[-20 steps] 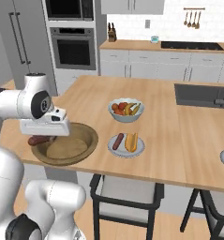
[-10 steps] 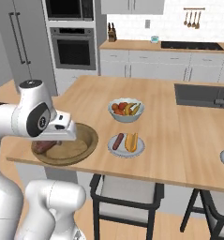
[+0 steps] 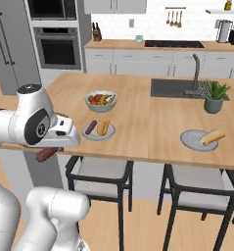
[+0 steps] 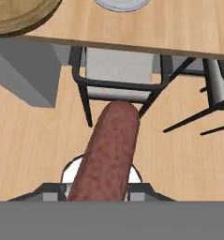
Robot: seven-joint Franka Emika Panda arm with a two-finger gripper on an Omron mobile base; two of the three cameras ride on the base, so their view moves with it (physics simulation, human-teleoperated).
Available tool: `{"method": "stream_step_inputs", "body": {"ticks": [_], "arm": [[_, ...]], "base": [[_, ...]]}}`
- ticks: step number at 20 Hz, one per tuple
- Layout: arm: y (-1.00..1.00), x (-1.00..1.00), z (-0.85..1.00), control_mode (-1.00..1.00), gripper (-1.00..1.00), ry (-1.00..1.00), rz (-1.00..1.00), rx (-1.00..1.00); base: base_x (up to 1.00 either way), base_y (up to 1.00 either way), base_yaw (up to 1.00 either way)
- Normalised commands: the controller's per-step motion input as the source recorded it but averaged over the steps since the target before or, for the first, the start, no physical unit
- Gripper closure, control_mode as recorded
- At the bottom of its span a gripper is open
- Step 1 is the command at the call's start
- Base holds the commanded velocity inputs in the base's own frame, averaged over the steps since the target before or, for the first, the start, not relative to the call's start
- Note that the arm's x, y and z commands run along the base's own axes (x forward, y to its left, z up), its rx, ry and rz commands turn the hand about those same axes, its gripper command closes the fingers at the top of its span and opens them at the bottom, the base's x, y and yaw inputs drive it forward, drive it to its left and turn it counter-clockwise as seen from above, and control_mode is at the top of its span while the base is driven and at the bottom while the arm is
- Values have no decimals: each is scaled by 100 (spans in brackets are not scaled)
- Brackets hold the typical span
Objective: Place one bun and one sausage from the bowl on each plate.
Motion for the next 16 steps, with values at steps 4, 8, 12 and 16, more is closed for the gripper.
{"method": "stream_step_inputs", "body": {"ticks": [4,8,12,16], "arm": [[0,0,0,100,100,0,0,0],[0,0,0,100,100,0,0,0],[0,0,0,100,100,0,0,0],[0,0,0,100,100,0,0,0]], "base": [[0,-100,-9],[3,-100,-2],[24,-85,0],[24,-87,0]]}}
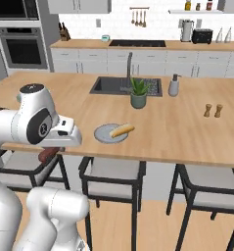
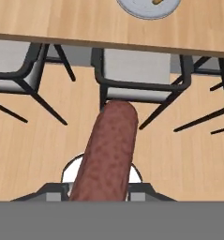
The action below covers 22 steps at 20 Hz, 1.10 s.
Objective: Place one bun and one sausage from the bowl on each plate.
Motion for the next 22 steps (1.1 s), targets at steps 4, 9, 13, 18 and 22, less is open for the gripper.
{"method": "stream_step_inputs", "body": {"ticks": [4,9,13,18,22], "arm": [[0,0,0,100,100,0,0,0],[0,0,0,100,100,0,0,0],[0,0,0,100,100,0,0,0],[0,0,0,100,100,0,0,0],[0,0,0,100,100,0,0,0]], "base": [[50,-60,0],[44,-16,0],[45,0,0],[54,0,0],[55,0,0]]}}
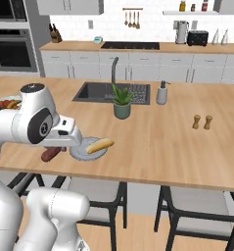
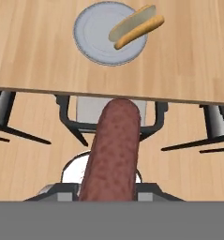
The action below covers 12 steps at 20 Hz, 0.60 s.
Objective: Place one bun and one sausage from the bowl on each plate.
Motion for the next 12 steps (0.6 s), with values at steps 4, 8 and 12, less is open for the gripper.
{"method": "stream_step_inputs", "body": {"ticks": [4,8,12], "arm": [[14,87,-6,-100,100,0,0,0],[34,100,-19,-100,100,2,0,0],[26,100,-26,-100,100,4,0,0]], "base": [[0,0,0],[0,0,0],[0,0,0]]}}
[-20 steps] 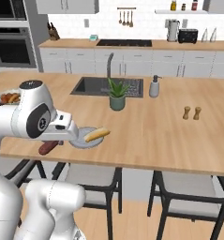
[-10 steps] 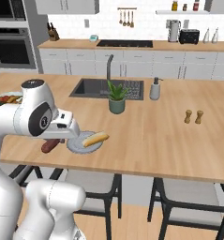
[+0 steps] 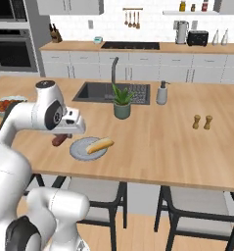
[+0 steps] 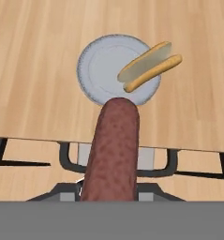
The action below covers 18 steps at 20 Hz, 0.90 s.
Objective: Place one bun and one sausage from the bowl on each plate.
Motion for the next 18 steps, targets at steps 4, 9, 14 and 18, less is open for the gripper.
{"method": "stream_step_inputs", "body": {"ticks": [4,9,14,18], "arm": [[5,72,-23,-100,100,1,0,0],[0,49,-34,-100,100,0,0,0],[16,40,-76,-100,100,-2,0,0],[25,68,-66,-100,100,-2,0,2]], "base": [[0,0,0],[0,0,0],[0,0,0],[0,0,0]]}}
